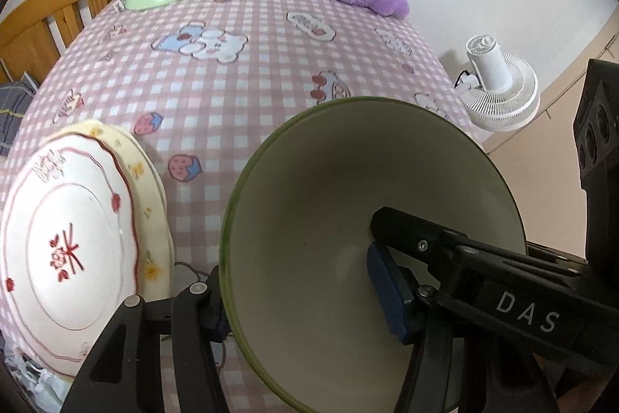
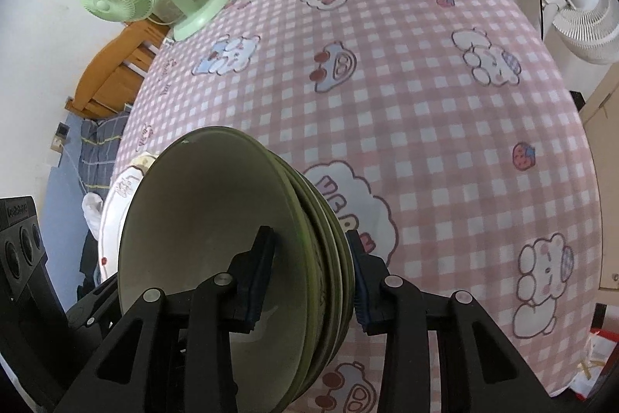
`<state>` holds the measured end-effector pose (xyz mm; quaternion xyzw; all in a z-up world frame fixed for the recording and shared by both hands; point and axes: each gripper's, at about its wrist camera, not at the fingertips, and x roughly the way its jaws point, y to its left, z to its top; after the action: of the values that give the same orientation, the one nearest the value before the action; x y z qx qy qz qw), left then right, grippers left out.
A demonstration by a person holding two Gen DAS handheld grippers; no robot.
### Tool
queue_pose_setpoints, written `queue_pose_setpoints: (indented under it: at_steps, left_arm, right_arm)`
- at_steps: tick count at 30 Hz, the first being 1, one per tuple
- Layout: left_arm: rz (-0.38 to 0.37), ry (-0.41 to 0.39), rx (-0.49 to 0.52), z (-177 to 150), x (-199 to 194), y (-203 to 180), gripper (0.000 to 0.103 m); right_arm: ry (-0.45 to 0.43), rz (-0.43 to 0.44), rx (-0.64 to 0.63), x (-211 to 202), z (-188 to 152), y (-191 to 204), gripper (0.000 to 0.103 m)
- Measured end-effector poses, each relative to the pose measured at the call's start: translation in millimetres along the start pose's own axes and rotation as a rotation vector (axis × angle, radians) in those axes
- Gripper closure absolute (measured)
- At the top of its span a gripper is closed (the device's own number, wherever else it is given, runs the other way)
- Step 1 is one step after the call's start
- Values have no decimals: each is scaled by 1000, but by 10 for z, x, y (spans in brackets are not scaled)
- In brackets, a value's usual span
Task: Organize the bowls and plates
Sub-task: 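Lift the bowl stack and carry it over the red-rimmed plate stack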
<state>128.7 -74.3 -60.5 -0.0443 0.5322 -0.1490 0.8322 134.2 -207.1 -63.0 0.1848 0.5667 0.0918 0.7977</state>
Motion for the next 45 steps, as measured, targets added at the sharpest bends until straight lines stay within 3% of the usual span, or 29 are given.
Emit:
queue_pose_setpoints:
  at_steps: [14, 29, 45]
  left_arm:
    - [6, -72, 0, 112, -471, 212, 44]
    - [-4, -87, 25, 58, -870, 1134, 44]
    - [-15, -46, 38, 60, -925, 1962, 44]
  right_arm:
    - [-62, 9, -49, -309, 108, 440, 64]
    - [-91, 7, -36, -80, -48, 1395, 64]
    - [-76, -6, -6, 361, -168, 2095, 64]
